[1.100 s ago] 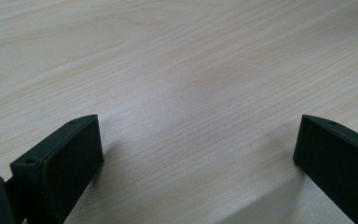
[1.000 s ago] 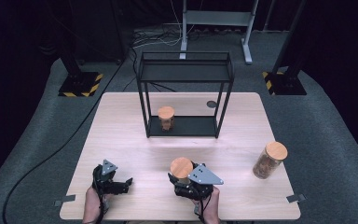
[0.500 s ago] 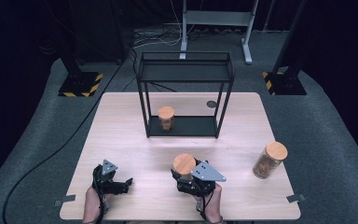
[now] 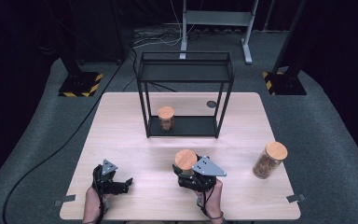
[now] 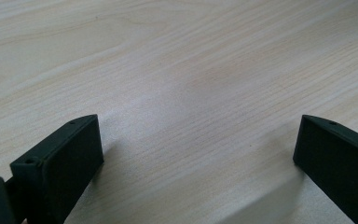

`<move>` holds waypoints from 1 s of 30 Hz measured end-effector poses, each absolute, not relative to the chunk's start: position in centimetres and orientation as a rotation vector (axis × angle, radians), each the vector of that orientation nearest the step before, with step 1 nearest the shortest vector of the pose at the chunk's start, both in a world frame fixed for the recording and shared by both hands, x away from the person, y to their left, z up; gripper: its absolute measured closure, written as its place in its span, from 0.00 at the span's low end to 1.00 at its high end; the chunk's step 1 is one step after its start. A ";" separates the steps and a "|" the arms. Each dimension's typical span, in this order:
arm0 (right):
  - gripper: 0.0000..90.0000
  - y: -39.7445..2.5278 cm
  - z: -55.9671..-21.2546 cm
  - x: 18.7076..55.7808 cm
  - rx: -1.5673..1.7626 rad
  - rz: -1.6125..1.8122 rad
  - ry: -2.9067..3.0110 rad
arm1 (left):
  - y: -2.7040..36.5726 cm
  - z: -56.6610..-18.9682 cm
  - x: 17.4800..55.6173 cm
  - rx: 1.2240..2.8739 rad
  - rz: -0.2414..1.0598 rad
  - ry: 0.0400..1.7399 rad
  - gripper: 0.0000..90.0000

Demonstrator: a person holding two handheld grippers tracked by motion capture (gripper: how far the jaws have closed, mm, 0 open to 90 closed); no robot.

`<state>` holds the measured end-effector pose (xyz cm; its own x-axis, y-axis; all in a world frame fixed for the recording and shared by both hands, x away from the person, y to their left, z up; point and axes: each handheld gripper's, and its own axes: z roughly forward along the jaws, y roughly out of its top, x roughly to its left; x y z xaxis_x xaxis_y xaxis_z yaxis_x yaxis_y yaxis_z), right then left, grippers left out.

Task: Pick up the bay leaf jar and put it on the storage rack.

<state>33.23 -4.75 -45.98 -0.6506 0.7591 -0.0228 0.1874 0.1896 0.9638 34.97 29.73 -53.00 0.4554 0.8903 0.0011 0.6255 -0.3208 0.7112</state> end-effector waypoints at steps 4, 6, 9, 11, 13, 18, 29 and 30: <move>0.28 -4.8 -45.9 33.6 0.886 1.471 1.964 | 29.7 -53.0 35.0 2.061 0.528 1.260 0.01; 0.28 -4.8 -45.9 33.7 0.885 1.470 1.964 | 29.7 -53.0 35.0 2.061 0.527 1.259 0.01; 0.28 -4.8 -45.9 33.9 0.887 1.464 1.964 | 29.7 -53.0 35.0 2.061 0.526 1.259 0.01; 0.28 -4.8 -46.0 34.1 0.891 1.465 1.962 | 29.7 -53.0 35.0 2.061 0.526 1.258 0.01; 0.28 -4.8 -46.0 34.2 0.891 1.465 1.961 | 29.7 -53.0 35.0 2.061 0.526 1.258 0.01; 0.28 -4.7 -45.9 34.7 0.886 1.460 1.963 | 29.7 -53.0 35.0 2.061 0.526 1.258 0.01; 0.28 -4.5 -45.5 35.9 0.880 1.447 1.967 | 29.7 -53.0 35.0 2.061 0.526 1.258 0.01; 0.28 -4.4 -45.5 36.0 0.879 1.446 1.966 | 29.7 -53.0 35.0 2.061 0.525 1.258 0.01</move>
<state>36.05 -4.45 -45.50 -0.6409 0.7664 -0.0446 0.1859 0.2113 0.9596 34.97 29.73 -53.00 0.4574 0.8893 0.0001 0.6252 -0.3216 0.7111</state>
